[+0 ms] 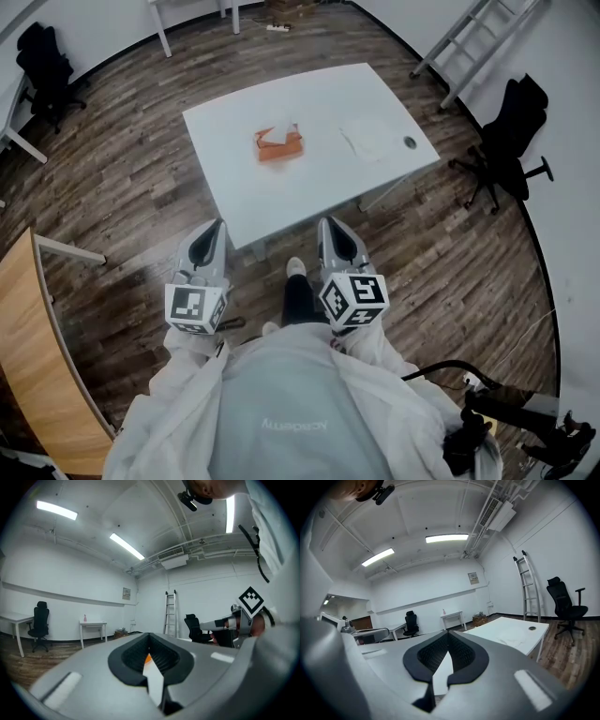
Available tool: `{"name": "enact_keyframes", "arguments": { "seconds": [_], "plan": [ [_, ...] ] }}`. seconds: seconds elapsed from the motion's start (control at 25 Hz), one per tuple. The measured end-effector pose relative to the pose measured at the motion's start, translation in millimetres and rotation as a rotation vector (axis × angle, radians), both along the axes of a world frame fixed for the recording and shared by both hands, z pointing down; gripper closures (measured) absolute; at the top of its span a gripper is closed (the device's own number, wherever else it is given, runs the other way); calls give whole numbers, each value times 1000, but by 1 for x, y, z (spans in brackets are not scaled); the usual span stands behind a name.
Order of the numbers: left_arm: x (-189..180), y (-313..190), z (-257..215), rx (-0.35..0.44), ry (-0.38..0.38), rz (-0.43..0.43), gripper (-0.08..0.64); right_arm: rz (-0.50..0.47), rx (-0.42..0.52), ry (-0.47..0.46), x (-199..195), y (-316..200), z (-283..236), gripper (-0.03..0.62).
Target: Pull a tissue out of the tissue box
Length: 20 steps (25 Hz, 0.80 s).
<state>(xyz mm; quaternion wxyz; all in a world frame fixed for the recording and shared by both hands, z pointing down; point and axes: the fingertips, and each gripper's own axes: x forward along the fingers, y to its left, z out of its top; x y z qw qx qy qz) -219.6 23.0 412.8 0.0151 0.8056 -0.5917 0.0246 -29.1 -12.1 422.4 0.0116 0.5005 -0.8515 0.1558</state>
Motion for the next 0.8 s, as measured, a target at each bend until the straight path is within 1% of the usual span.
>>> {"name": "enact_keyframes", "arguments": {
  "seconds": [0.16,0.44,0.8],
  "plan": [
    [1,-18,3,-10,-18,-8,560,-15,-18,-11,-2,-23,7,592],
    [6,-63,-1,-19,-32,-30,560,-48,-20,-24,-3,-74,3,592],
    [10,-116,-13,-36,-89,-64,560,-90,-36,-74,-5,-136,-1,592]
  ]
}}
